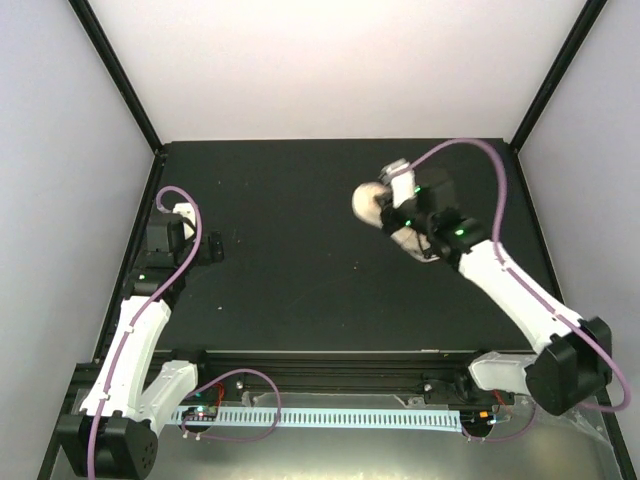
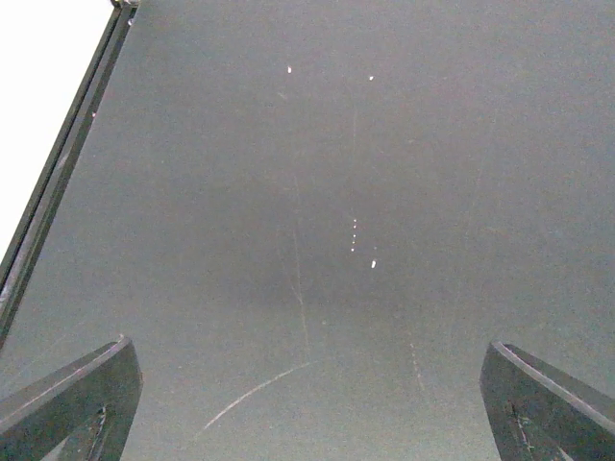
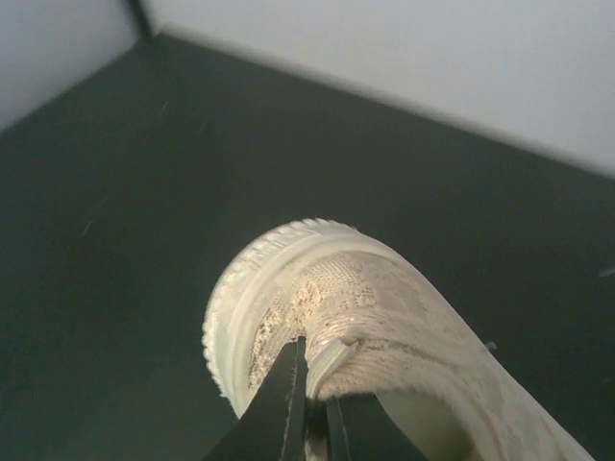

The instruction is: Tie the shoes

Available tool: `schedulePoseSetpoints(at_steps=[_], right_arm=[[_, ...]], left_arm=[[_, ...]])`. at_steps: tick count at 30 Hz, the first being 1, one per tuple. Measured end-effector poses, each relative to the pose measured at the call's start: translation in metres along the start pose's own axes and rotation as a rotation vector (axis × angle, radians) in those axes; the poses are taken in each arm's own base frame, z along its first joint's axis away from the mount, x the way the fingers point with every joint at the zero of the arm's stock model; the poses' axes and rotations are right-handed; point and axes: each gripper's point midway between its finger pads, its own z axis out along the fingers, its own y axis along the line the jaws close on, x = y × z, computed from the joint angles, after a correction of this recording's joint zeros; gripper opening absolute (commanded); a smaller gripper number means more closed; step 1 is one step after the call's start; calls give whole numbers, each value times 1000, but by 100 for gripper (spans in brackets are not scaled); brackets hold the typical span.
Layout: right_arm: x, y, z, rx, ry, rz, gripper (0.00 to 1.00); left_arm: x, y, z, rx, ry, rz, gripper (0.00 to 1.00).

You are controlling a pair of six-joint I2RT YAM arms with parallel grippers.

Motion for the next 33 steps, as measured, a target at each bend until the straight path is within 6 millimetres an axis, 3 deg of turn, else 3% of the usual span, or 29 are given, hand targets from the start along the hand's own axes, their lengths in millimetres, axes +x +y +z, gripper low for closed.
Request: schedulePoseSetpoints(at_steps=[4,8,12,17,24,27,29,31,33], right_arm=[[78,56,32,-157,166,-51,2],[121,105,36,-283,244,-115,2],[134,133,31,-338,256,-152,2],[162,170,22,-426,281,-153,18],[201,222,5,-542,337,-118,52],[213,226,1,-550,353,-75,66],[214,222,-1,-535,356,-43,81],[206,216,-9,-514,330,-13,91],[184,209,-20,-488,264,18,100]], left_arm=[[0,-1,0,5,1,0,99],[0,-2,0,11,2,0,99],[2,-3,1,18,5,0,99],[2,-4,1,26,6,0,99],[3,-13,0,74,10,8,99],[3,-15,0,87,11,11,99],[3,-19,-1,99,11,17,99],[4,-25,-1,122,11,29,99],[5,-37,-3,158,13,50,99]])
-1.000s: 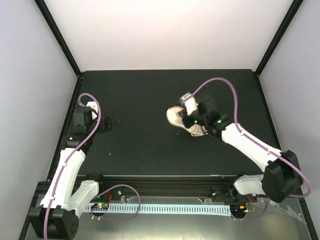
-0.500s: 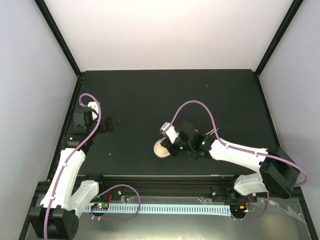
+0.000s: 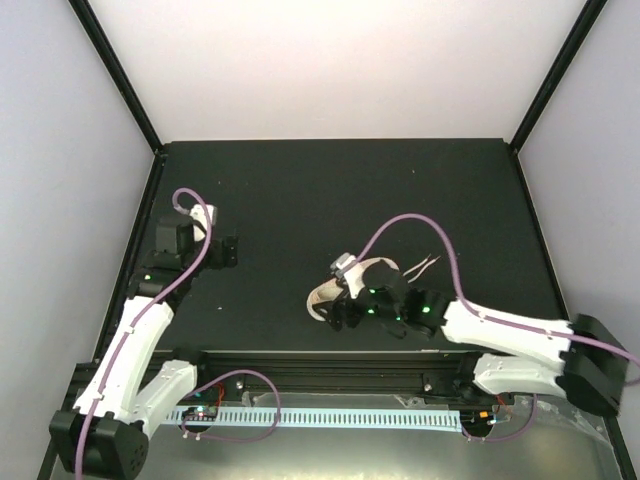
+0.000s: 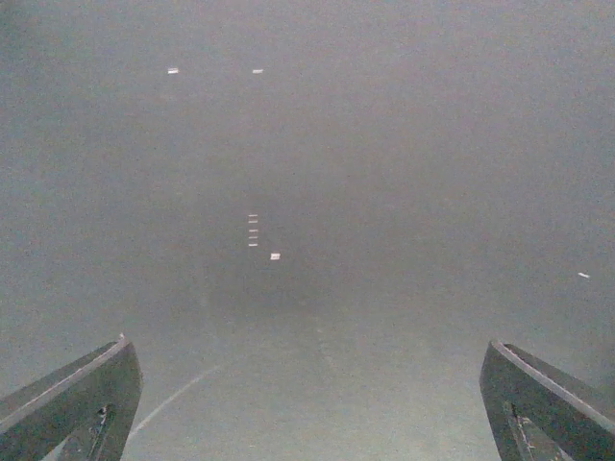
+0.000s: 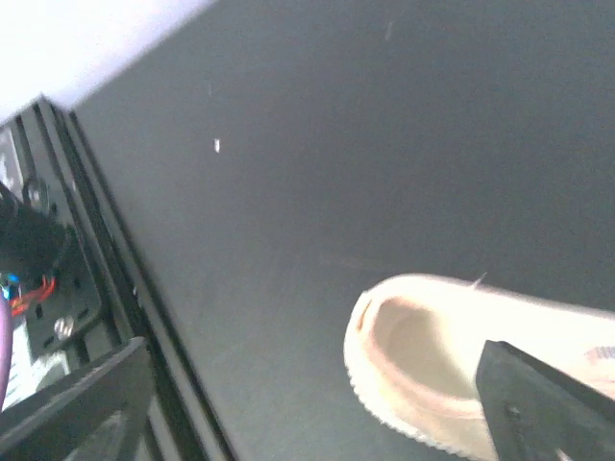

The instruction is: Tie the shoes

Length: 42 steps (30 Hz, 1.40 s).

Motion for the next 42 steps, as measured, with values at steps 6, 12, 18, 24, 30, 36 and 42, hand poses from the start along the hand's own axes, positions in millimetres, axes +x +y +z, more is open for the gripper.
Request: schedulePoseSetpoints(at_steps=[6,12,18,24,30,36,42], right_arm=[[-53,-24,-70,126,-248,105,100],[-30,-112,-101,339,-289,387,100],[51,-154,-90,445,-137,657,94],[67,-140,-71,330,-83,751,91],[72,-142,-55,302,-48,775,90],[64,-150,-35,292,-31,768,89],[50,-146,-10,209,0,733,89]], left_arm=[[7,-67,-2,202,11,53,98],[45,-148,5,453,117,26,98],[86,-199,10,628,245,-15,98],[116,-218,18,703,338,-52,99],[123,-228,27,735,369,-71,99],[138,-243,26,773,417,-59,99],[160,-270,5,849,454,-12,99]])
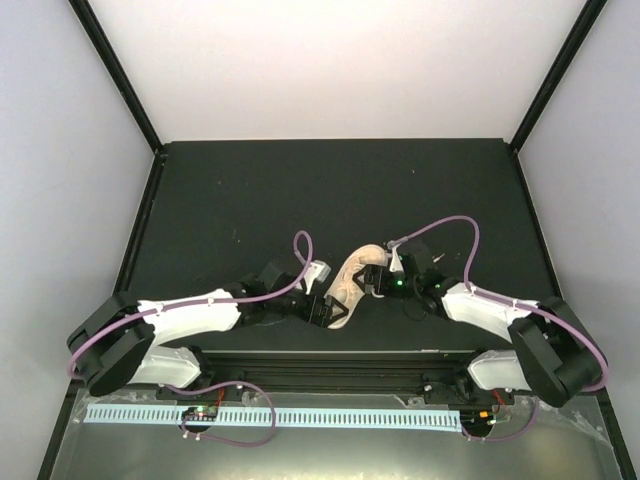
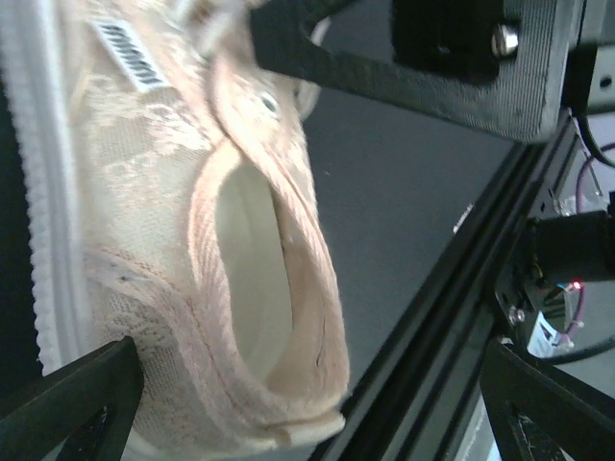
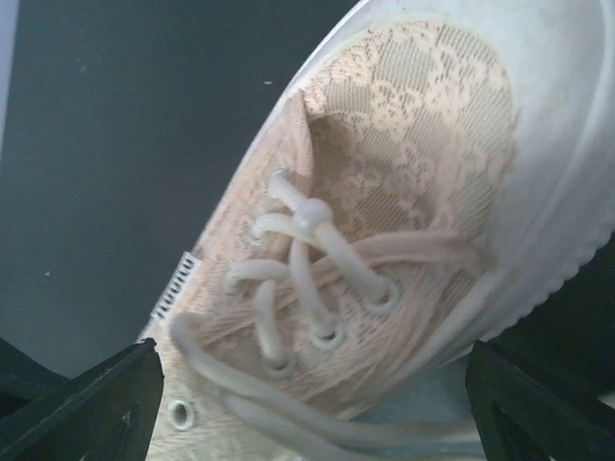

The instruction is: Tie the shoes

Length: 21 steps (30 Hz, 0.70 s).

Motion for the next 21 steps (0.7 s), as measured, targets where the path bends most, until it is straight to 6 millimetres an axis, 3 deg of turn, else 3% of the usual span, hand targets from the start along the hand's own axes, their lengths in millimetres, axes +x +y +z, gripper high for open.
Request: schedulePoseSetpoints(at_steps=[5,10,13,16,21], right_arm=[[-8,19,3,-63,6,-63,93],[-23,32,-3,-84,-25,-97,98],[-37,37,-19,-83,-69,-97,98],[-56,38,-46,-48,-140,-99,98],[-83,38,-89,68,-253,-132,97]], left_arm=[[7,-14,2,36,6,3,99],[-4,-21,-16,5,-46,25,99],[-26,-26,-39,-35,-123,61,99],[-60,-23,-75,-85,-245,82,99],[-111,21,-150,-238,-433,54,99]])
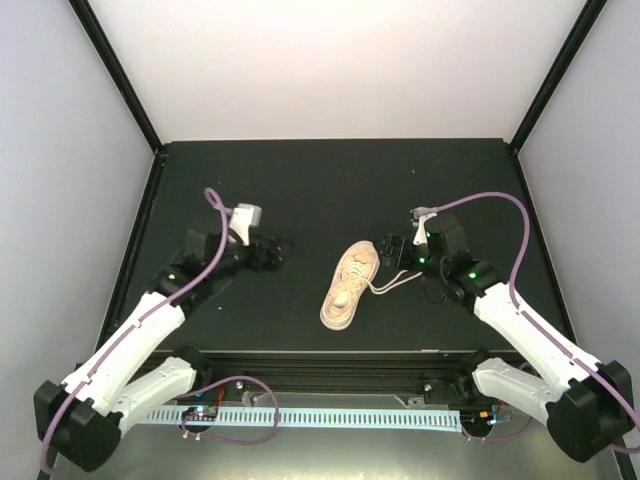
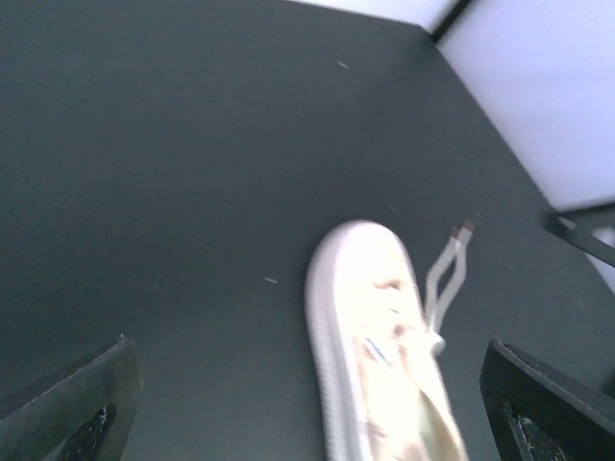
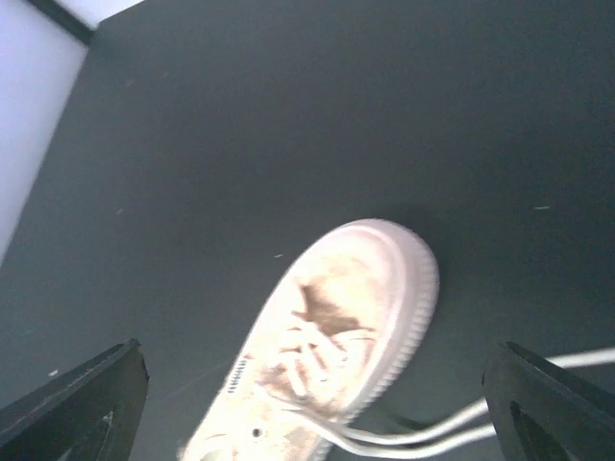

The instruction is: Tie the shoes

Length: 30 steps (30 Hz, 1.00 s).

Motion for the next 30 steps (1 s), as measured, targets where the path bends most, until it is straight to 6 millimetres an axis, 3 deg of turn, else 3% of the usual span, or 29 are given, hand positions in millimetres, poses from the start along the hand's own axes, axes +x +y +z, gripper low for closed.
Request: schedulePoseSetpoints(at_steps=[3,6,13,18,23,30], right_arm=[[-7,-15,-15,105,-24,-3,95],[1,-35,-19,190,1,13,92],[43,-86,-2,312,125,146,72],[77,-104,18,341,236,215,55],[85,-113,30,374,257,252,40],[86,-129,35,455,240,287,41]], left_arm=[[-29,35,-18,-104,-48,5,99],[-44,59,-26,-168,-55,8,99],[-34,106,-28,-313,42,34,99],[-31,121,-34,-403,59,89,99],[-24,129,-38,-448,65,117,99],[-23,136,-41,-490,68,135,99]])
